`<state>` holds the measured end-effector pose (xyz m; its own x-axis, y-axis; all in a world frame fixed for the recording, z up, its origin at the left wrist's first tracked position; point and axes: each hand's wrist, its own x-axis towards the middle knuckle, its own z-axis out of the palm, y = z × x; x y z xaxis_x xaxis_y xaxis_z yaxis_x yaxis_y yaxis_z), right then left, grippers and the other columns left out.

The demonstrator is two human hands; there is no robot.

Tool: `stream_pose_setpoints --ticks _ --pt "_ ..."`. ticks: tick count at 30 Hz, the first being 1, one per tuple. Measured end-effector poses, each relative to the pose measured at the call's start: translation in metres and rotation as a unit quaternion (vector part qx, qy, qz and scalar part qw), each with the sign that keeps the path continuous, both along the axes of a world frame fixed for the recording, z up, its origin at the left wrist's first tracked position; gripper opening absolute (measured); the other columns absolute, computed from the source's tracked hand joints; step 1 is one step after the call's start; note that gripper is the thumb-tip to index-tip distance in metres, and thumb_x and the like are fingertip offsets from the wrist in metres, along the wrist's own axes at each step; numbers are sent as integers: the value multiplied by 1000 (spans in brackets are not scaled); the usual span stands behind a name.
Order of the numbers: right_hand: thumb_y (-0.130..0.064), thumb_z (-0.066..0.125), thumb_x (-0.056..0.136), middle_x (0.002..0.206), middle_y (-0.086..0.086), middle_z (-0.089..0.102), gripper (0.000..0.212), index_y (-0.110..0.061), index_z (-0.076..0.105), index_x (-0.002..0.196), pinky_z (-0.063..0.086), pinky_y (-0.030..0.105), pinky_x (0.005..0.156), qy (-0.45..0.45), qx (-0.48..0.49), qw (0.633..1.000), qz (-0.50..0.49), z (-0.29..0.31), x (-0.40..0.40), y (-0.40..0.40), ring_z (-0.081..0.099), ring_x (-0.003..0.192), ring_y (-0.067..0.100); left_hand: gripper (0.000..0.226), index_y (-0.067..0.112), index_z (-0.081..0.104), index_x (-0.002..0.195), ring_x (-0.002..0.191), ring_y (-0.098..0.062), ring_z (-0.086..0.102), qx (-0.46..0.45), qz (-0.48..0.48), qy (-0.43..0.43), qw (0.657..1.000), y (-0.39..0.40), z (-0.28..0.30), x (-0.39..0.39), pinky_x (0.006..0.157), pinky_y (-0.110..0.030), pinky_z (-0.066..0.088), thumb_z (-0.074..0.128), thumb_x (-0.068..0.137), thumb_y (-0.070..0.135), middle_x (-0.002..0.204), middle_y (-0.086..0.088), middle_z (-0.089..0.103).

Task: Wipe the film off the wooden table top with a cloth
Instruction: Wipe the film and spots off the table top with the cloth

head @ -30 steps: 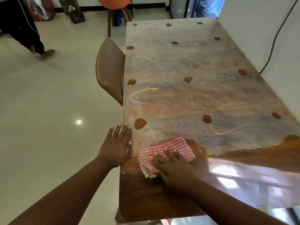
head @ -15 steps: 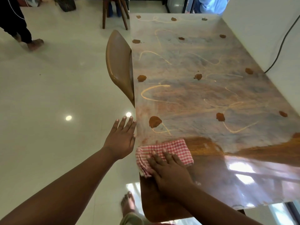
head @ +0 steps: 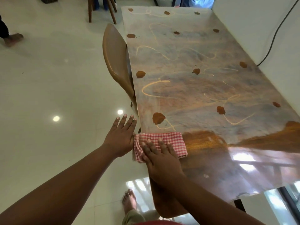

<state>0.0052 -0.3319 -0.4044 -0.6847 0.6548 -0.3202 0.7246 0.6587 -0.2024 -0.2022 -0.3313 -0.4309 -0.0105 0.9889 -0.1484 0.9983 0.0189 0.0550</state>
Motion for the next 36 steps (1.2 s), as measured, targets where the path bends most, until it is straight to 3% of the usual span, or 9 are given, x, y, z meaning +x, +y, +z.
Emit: stream_pose_setpoints --ticks 4,6,9,12,17,20,26,31,36 --pt "-58 3 93 150 -19 -2 56 -44 0 147 -17 41 107 -27 -16 1000 5 -2 47 -7 -9 144 21 66 13 5 153 147 -25 -8 3 11 1 1000 2 4 -4 112 -38 -20 6 91 36 161 -5 1" --pt "-58 7 95 153 -18 3 54 -45 3 147 -11 39 110 -39 -3 999 -14 1 57 6 -2 146 21 66 13 6 153 147 -24 -8 8 5 -3 1000 5 6 -5 111 -37 -21 7 91 37 161 -5 2" --pt "-54 13 98 158 -11 11 54 -38 7 149 -1 49 115 -37 12 999 -35 6 30 32 4 146 27 69 14 7 153 147 -24 -7 16 -9 -7 1000 8 7 -2 111 -36 -21 1 90 41 161 -6 3" --pt "-52 13 99 159 -6 9 55 -34 6 150 -5 56 113 -24 14 999 -31 4 -8 29 2 145 33 80 14 5 153 147 -23 -10 12 -1 -29 999 11 5 2 109 -34 -25 -12 84 50 160 -6 0" --pt "-55 10 96 157 -11 11 55 -38 12 149 -8 46 112 -3 4 1000 -11 0 18 13 1 146 25 69 16 5 153 146 -23 -12 11 -27 -28 999 4 7 5 109 -33 -25 -2 91 46 161 -4 0" --pt "-58 10 95 156 -15 14 55 -43 11 148 -2 42 113 -7 8 998 -66 0 48 25 5 145 20 64 16 8 153 147 -22 -10 19 -21 -38 999 0 10 6 111 -34 -21 8 94 42 161 -3 3" --pt "-49 13 99 159 0 16 57 -32 4 152 7 52 114 2 31 975 -218 -3 14 88 12 144 33 70 16 4 153 145 -19 -15 33 -4 -32 999 2 13 2 109 -33 -25 -3 91 47 160 -2 0" --pt "-55 9 95 159 -3 11 60 -33 8 150 1 59 112 -15 31 996 -86 -3 -38 87 6 145 35 67 15 4 152 140 -17 -22 30 3 -27 999 -1 10 -1 111 -34 -22 3 92 43 160 -4 0" --pt "-53 7 94 158 -10 5 56 -40 7 148 -7 51 112 -16 -1 1000 2 -2 7 51 -2 145 25 74 15 3 152 141 -18 -20 24 -14 -39 999 1 10 5 111 -34 -23 -4 84 43 160 -4 1"
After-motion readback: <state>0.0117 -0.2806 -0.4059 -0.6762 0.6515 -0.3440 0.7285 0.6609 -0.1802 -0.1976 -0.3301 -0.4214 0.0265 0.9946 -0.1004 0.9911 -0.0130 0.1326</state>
